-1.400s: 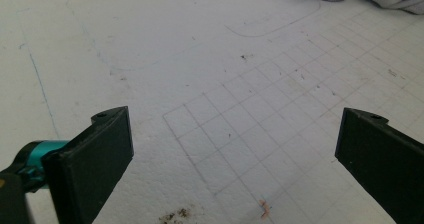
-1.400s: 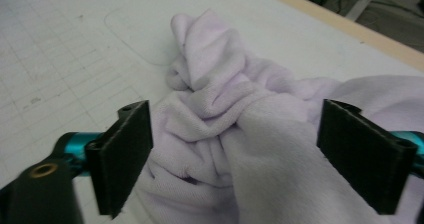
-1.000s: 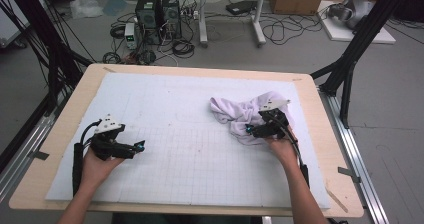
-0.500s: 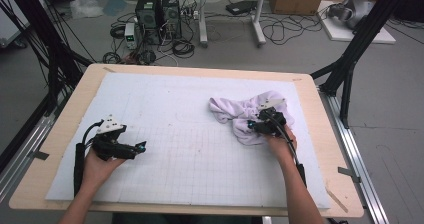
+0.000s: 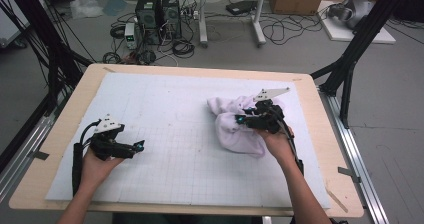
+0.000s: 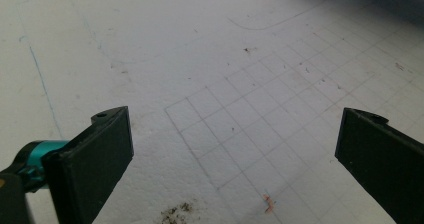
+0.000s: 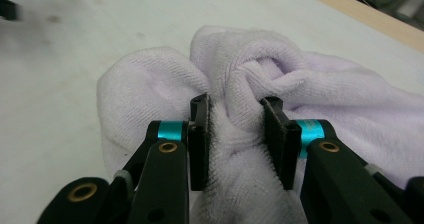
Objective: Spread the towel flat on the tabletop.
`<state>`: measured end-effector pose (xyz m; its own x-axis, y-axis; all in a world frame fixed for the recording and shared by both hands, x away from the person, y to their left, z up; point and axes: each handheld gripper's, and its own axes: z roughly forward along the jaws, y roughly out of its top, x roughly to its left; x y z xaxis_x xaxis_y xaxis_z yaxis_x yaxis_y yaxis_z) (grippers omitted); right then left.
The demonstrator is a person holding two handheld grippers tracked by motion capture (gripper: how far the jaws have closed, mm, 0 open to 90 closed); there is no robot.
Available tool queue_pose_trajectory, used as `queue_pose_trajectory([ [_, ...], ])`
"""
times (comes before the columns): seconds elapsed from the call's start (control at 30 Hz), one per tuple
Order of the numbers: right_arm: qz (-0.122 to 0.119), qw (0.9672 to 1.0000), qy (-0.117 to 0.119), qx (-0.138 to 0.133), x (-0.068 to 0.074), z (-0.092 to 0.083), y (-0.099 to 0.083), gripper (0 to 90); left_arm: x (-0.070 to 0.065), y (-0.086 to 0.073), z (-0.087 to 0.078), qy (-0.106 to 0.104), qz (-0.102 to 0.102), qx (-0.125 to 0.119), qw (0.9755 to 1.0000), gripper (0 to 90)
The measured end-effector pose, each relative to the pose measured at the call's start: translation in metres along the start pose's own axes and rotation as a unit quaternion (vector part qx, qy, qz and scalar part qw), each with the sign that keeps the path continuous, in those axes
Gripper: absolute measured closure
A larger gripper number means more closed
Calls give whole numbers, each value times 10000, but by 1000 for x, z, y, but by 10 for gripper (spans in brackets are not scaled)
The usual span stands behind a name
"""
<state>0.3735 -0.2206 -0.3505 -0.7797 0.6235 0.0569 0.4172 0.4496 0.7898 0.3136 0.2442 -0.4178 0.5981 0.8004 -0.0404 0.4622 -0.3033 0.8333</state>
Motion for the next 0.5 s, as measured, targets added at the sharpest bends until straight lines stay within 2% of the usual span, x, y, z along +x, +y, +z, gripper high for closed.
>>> queue_pose_trajectory([
  [0.03, 0, 10000, 0, 0, 0, 0, 0, 683, 0, 0, 0, -13, -10, -16, 10000, 25],
  [0.13, -31, 9993, 349, -142, 23, -2, 8, 682, 1, 0, -2, 2, -20, -35, 10000, 25],
  [0.17, -68, 9980, 593, -212, 40, -1, 11, 681, 1, 0, -2, 6, -18, -42, 10000, 25],
  [0.2, -68, 9980, 593, -212, 40, -1, 11, 681, 1, 0, -2, 10, -35, -65, 10000, 25],
  [0.23, -56, 9972, 710, -223, 49, 0, 12, 680, 1, 0, -3, -2, -36, -62, 10000, 25],
  [0.27, -64, 9962, 839, -231, 57, 3, 11, 680, 1, 0, -3, -3, -33, -65, 10000, 25],
  [0.3, -28, 9928, 1173, -244, 72, 12, 7, 679, 1, 0, -3, -7, -31, -67, 10000, 25],
  [0.33, -28, 9928, 1173, -244, 72, 12, 7, 679, 2, 0, -3, -16, -14, -54, 10000, 25],
  [0.37, -3, 9904, 1361, -227, 81, 17, 3, 678, 1, 0, -3, -27, -8, -54, 10000, 25],
  [0.4, -63, 9890, 1470, -155, 89, 24, 0, 675, 1, 0, -3, -32, -10, -58, 10000, 25],
  [0.47, -205, 9880, 1529, 81, 105, 36, -8, 664, 0, 0, -3, -50, 22, -59, 10000, 25],
  [0.5, -344, 9875, 1501, 333, 113, 47, -16, 631, -2, 1, -3, -64, 23, -72, 10000, 25],
])
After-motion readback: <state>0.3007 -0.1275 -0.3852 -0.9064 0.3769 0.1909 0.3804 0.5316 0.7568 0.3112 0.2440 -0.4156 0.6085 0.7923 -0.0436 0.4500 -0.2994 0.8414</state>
